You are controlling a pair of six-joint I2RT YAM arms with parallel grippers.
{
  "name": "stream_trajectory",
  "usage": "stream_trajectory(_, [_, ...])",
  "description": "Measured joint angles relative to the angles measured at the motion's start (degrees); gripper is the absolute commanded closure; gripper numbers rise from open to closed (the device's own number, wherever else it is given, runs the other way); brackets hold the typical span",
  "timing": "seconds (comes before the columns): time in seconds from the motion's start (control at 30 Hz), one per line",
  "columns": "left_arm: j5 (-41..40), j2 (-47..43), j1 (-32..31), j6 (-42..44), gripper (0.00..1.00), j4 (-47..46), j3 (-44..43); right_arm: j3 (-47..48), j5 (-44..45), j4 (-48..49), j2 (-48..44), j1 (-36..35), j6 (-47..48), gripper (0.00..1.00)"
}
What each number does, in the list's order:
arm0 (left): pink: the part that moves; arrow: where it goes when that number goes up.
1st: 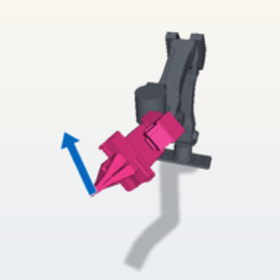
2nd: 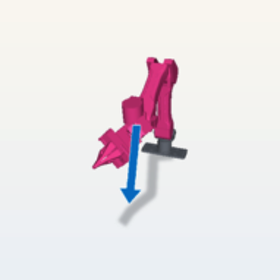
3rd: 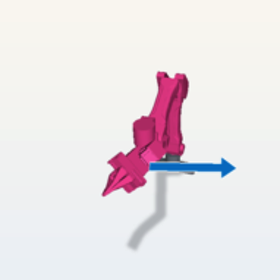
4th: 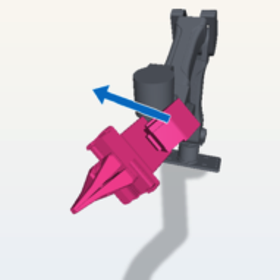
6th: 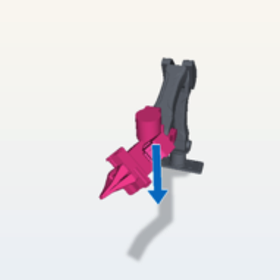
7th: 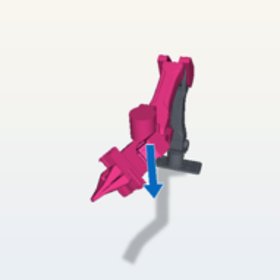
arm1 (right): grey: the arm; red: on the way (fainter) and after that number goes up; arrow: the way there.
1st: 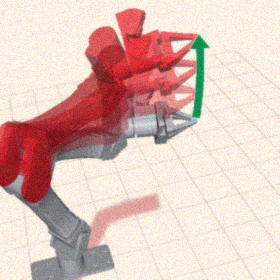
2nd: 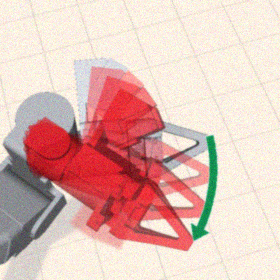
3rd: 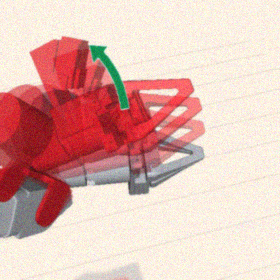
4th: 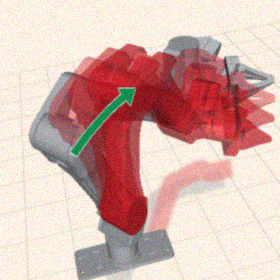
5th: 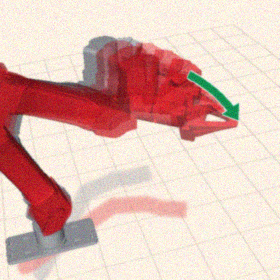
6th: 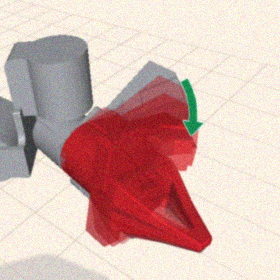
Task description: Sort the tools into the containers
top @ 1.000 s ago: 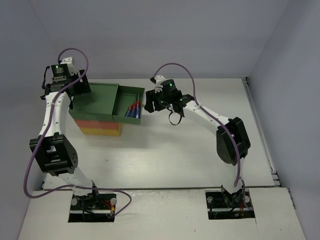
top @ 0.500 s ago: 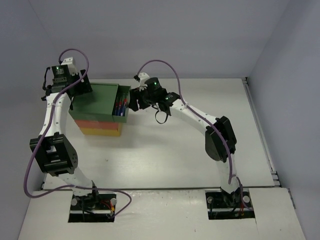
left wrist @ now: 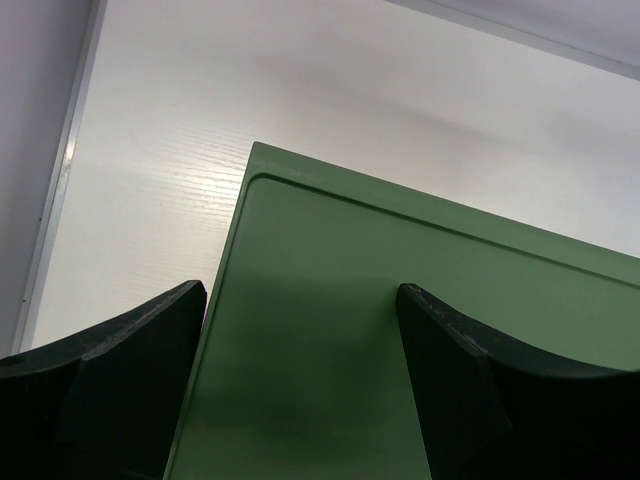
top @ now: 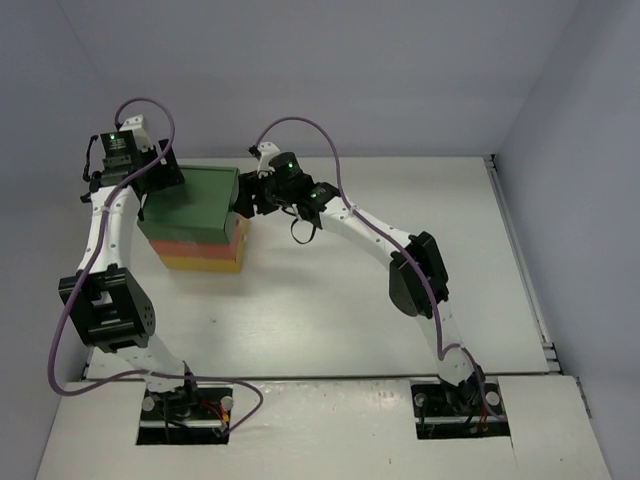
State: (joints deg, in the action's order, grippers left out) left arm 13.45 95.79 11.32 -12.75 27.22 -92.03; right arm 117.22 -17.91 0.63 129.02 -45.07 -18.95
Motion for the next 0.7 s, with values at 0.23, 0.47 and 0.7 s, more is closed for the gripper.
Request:
stream_trajectory(0.23, [0.14,0.00,0.12,-0.11,0.26,-0.32,0.18,2.28,0.16,-1.69,1.21,-0.20,-0.74,0.40])
stream_trajectory(0.47, [-0.19,-0.02,0.16,-0.09,0.26,1.21,-0.74,-2.26,2.15,-0.43,-1.63,0.16,-0.38,0.38])
stream_trajectory(0.7, [-2.17,-5.17,0.38,-0.19,0.26,8.54,-5.32,-17.76,5.04,-1.64,-19.55,4.64,1.56,0.30])
